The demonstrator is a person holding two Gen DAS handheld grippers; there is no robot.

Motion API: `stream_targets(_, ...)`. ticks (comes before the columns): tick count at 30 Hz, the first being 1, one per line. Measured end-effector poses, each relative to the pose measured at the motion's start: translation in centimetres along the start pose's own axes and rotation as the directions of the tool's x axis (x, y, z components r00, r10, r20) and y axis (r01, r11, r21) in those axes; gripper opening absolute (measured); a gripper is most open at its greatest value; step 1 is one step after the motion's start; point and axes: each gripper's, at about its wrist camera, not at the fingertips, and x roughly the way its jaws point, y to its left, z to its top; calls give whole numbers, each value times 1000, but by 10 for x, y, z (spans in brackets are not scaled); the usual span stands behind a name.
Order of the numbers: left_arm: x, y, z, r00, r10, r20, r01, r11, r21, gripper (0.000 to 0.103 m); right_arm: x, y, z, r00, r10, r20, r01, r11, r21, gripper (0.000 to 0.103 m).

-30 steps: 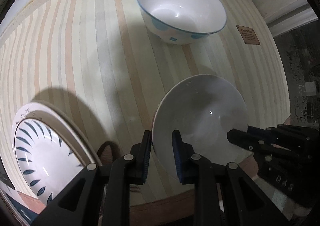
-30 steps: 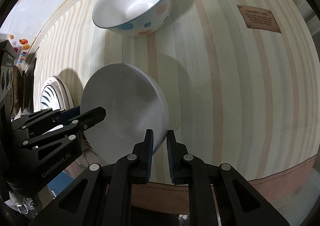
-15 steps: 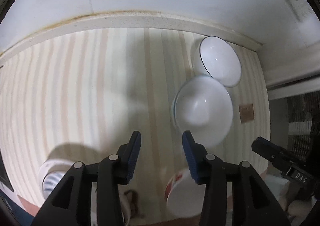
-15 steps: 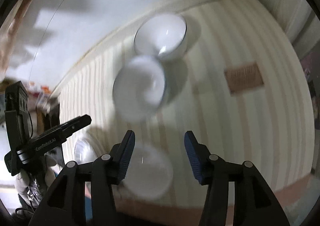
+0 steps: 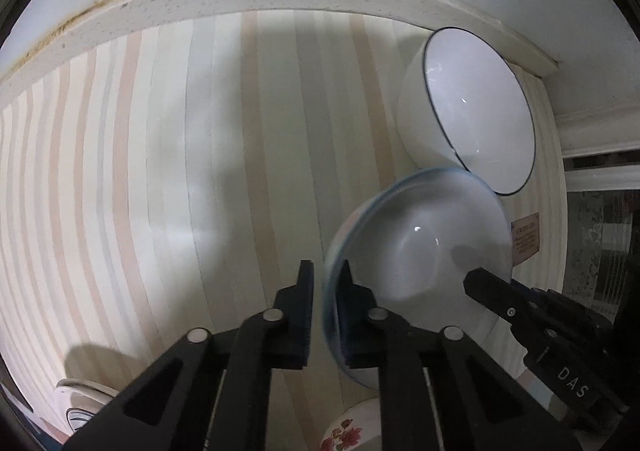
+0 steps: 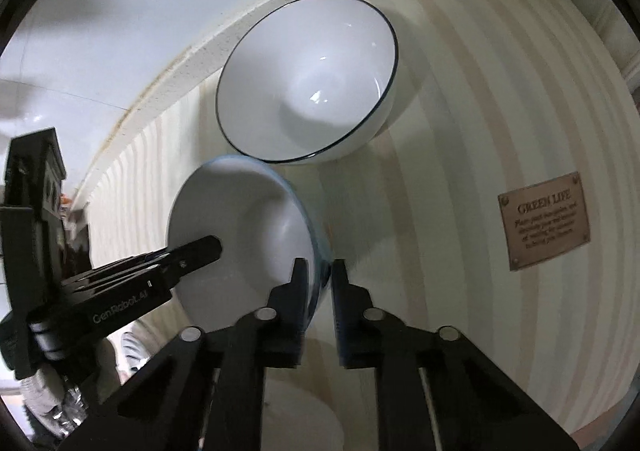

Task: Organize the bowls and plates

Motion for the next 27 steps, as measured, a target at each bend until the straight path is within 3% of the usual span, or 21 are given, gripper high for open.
stream_targets(5, -8, -9, -3, 998, 49, 32, -50, 998, 29, 7, -4, 9, -1, 1000, -22, -4, 22, 999, -23, 11)
stream_targets(16, -66, -25, -34, 994, 32, 109, -41, 996, 77, 7, -64, 36, -24, 998, -12, 63, 16, 998, -62, 11)
stream_targets(27, -116, -33, -80, 988, 8, 151, -27, 992, 122, 7, -123, 51, -88, 993, 5, 119, 7, 995, -96, 11)
